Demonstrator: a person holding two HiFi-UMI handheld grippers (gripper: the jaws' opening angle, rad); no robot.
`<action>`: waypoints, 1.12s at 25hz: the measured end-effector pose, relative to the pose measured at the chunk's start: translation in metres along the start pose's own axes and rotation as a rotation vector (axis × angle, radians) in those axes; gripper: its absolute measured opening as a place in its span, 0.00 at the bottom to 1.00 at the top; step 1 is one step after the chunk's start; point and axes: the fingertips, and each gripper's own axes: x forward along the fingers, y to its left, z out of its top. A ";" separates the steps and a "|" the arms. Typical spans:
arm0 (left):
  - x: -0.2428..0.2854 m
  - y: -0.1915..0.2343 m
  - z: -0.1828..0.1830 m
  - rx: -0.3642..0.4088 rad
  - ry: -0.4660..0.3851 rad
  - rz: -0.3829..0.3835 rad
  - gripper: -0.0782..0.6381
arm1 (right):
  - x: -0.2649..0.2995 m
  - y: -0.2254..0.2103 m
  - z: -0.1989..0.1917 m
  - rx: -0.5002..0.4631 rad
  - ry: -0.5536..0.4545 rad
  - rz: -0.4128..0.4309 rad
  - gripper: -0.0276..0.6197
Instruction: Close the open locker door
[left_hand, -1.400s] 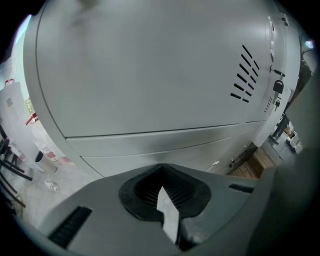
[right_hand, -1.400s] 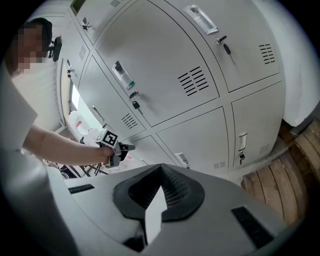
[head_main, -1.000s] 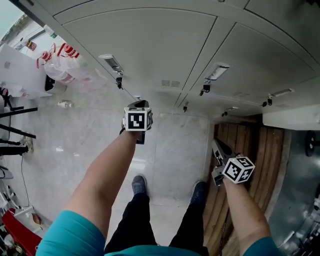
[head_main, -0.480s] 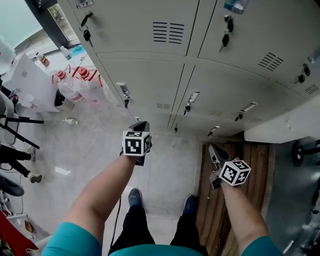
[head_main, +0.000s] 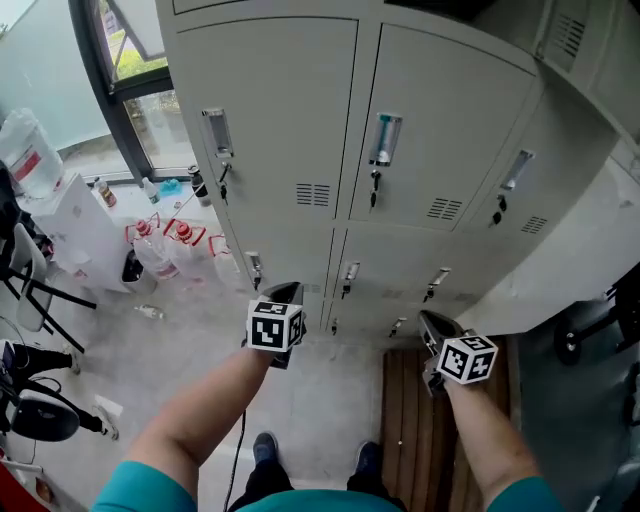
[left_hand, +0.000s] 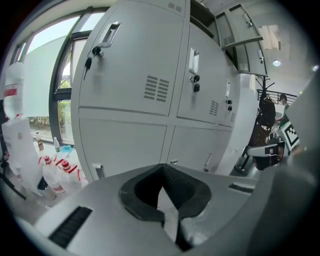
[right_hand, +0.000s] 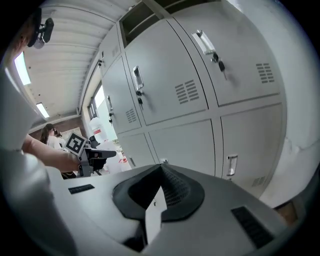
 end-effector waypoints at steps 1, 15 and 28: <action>-0.010 -0.007 0.016 0.010 -0.012 -0.004 0.11 | -0.009 0.004 0.018 -0.005 -0.012 -0.004 0.03; -0.149 -0.106 0.246 0.126 -0.247 -0.087 0.11 | -0.148 0.066 0.250 -0.159 -0.200 -0.064 0.03; -0.253 -0.227 0.407 0.252 -0.469 -0.227 0.11 | -0.267 0.104 0.379 -0.269 -0.356 -0.118 0.03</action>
